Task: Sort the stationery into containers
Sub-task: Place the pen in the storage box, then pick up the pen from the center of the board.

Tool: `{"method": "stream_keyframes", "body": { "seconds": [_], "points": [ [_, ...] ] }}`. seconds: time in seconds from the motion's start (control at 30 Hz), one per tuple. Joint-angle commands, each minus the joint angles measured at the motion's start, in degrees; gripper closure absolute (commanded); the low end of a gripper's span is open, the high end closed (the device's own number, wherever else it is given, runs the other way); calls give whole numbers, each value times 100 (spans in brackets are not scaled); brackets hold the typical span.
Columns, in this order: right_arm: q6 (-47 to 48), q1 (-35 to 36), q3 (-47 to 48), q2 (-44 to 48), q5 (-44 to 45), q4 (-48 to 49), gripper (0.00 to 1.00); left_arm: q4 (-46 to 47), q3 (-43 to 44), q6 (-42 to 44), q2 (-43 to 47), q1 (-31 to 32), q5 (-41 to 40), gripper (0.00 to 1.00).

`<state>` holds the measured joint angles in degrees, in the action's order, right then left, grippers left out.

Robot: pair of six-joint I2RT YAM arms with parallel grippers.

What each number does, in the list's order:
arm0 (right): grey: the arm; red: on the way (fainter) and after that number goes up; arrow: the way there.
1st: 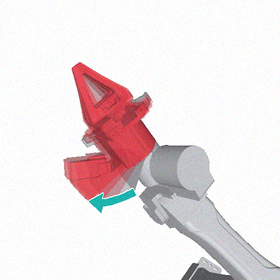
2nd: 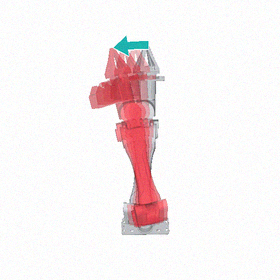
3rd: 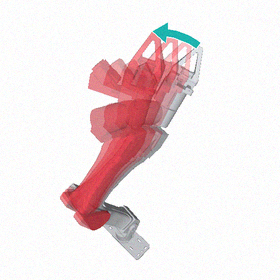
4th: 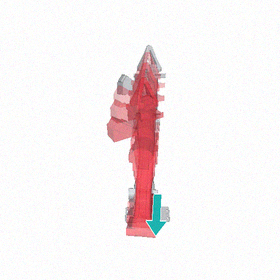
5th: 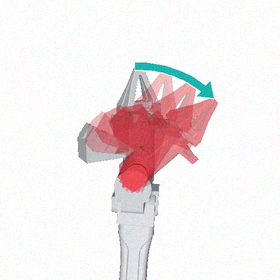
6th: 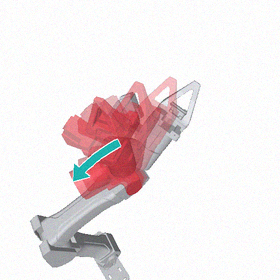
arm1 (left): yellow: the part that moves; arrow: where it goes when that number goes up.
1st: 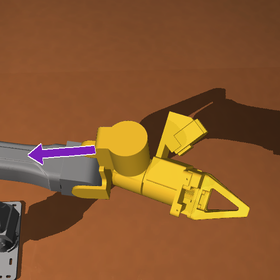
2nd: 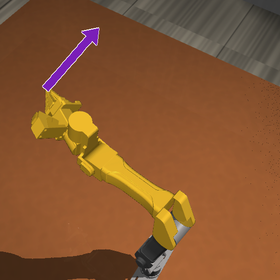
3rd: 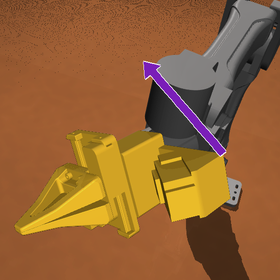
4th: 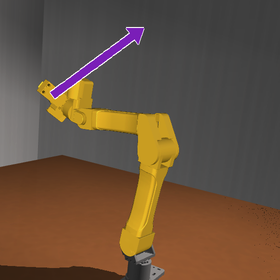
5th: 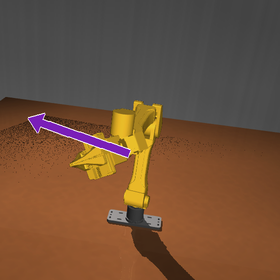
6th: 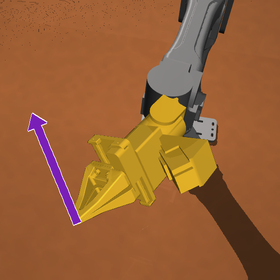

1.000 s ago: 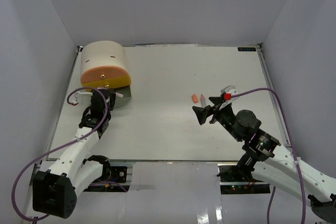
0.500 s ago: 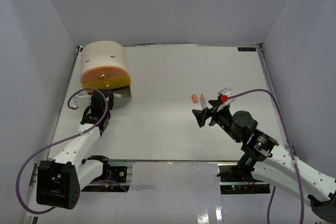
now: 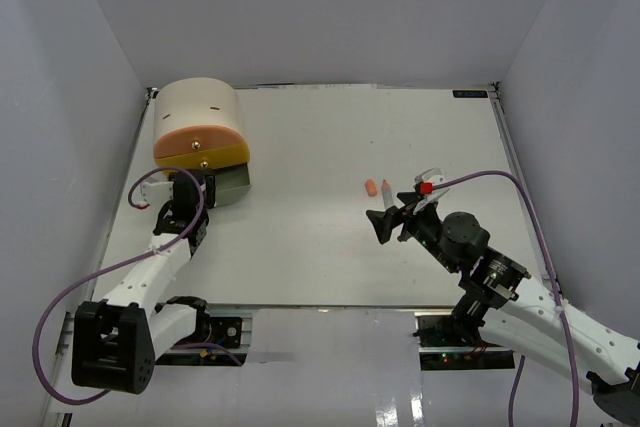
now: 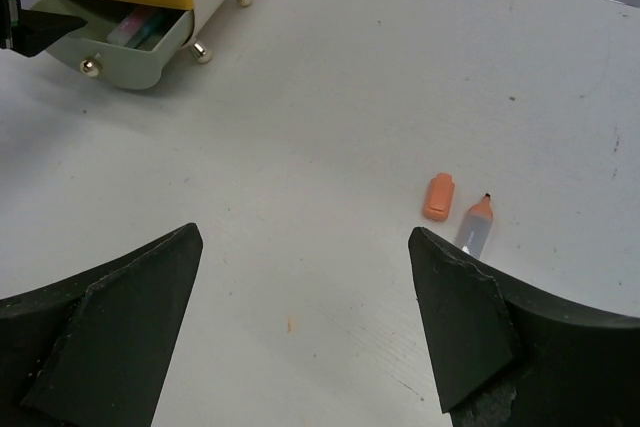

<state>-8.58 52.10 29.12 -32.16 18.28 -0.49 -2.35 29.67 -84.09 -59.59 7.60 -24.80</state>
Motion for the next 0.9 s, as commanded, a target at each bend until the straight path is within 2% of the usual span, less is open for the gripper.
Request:
{"method": "stream_keyframes", "body": {
  "seconds": [0.0,0.1,0.17,0.2,0.23,0.3,0.33,0.47,0.5,0.63,0.7,0.87],
  "points": [
    [-39,-15,-12,61,149,76,10,-28,162,76,123,-39,185,44],
    [-117,-24,40,-79,491,-133,10,-37,302,690,413,-39,545,36],
    [-293,-50,181,-324,815,-398,10,-125,503,1682,650,-39,879,29],
    [-354,-68,234,-421,913,-495,9,-169,583,2060,720,-48,1028,20],
    [-433,-94,286,-527,992,-583,9,-222,671,2873,773,-39,1195,15],
    [-601,-226,409,-868,1081,-803,8,-510,942,3616,888,-39,1669,6],
    [-636,-339,445,-984,1072,-873,7,-590,1022,4315,923,-48,1828,2],
    [-829,-743,576,-1721,862,-900,5,-758,1076,5479,1178,-48,2505,2],
    [-838,-849,594,-1836,757,-891,3,-749,1058,5639,1300,-48,2880,2],
    [-821,-1525,779,-2600,255,-891,0,-592,761,6185,1485,-39,3488,2],
    [-768,-1676,927,-3040,62,-882,9,-434,602,6361,1573,-39,3683,2],
    [-636,-1896,1235,-3857,-166,-874,18,-117,215,6441,1635,-39,3983,2]
  ]
}}
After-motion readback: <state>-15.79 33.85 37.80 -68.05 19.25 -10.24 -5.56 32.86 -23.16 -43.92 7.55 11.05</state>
